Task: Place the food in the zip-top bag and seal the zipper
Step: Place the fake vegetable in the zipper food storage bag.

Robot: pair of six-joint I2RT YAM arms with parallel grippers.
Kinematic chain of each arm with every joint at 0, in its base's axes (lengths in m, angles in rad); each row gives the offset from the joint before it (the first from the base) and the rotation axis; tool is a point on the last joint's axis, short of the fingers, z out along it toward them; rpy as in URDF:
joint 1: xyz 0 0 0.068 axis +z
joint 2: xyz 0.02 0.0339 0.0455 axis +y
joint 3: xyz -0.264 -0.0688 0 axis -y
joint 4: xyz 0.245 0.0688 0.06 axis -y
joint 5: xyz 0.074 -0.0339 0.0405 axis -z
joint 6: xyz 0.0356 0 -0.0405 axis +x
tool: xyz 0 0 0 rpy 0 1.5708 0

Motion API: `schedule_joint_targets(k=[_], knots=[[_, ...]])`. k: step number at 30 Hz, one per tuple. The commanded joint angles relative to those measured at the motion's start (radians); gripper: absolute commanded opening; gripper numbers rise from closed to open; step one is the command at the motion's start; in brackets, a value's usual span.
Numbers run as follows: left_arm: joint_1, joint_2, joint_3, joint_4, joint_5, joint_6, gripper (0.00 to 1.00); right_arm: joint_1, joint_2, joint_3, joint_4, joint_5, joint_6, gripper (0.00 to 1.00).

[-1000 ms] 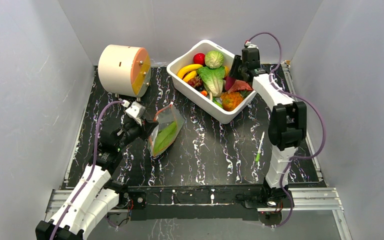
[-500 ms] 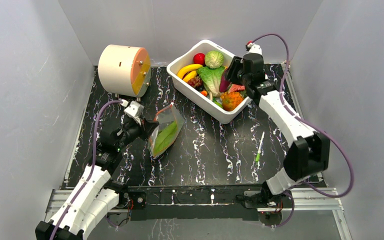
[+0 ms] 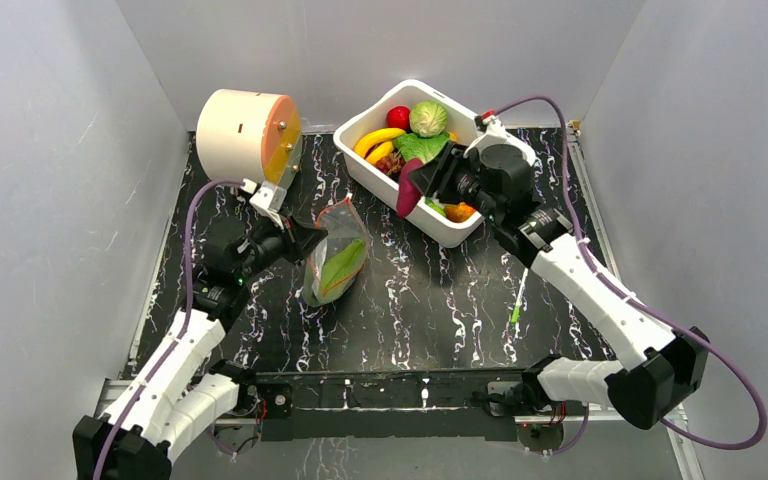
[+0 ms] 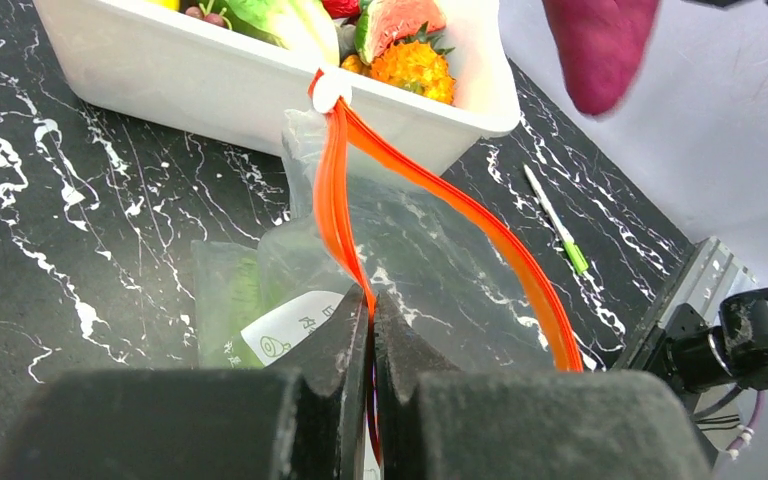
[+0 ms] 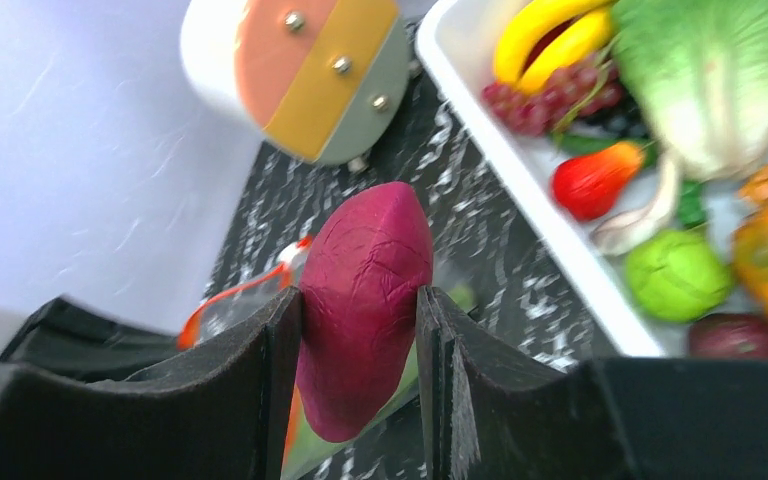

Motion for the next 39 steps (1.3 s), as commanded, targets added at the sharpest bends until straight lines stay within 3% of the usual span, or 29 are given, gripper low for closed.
schedule_joint_targets(k=[1, 6, 13, 25, 32, 39], knots=[[-0.005, 0.04, 0.055, 0.1, -0.014, 0.05, 0.0, 0.093, -0.025, -0.024, 0.072, -0.062, 0.137, 0.28], [-0.005, 0.103, 0.106, 0.073, -0.001, 0.088, 0.0, 0.224, 0.051, 0.05, 0.072, -0.049, 0.17, 0.28], [-0.008, 0.065, 0.087, 0.056, 0.043, 0.047, 0.0, 0.332, 0.124, 0.09, 0.054, 0.068, 0.167, 0.29], [-0.008, 0.001, 0.028, 0.072, 0.102, -0.02, 0.0, 0.348, 0.246, 0.093, 0.03, 0.17, 0.176, 0.34], [-0.008, -0.012, 0.014, 0.01, 0.083, 0.028, 0.0, 0.355, 0.255, 0.099, 0.01, 0.145, 0.178, 0.48], [-0.008, -0.025, 0.004, -0.013, 0.071, 0.074, 0.0, 0.354, 0.195, 0.081, 0.015, 0.136, 0.101, 0.54]])
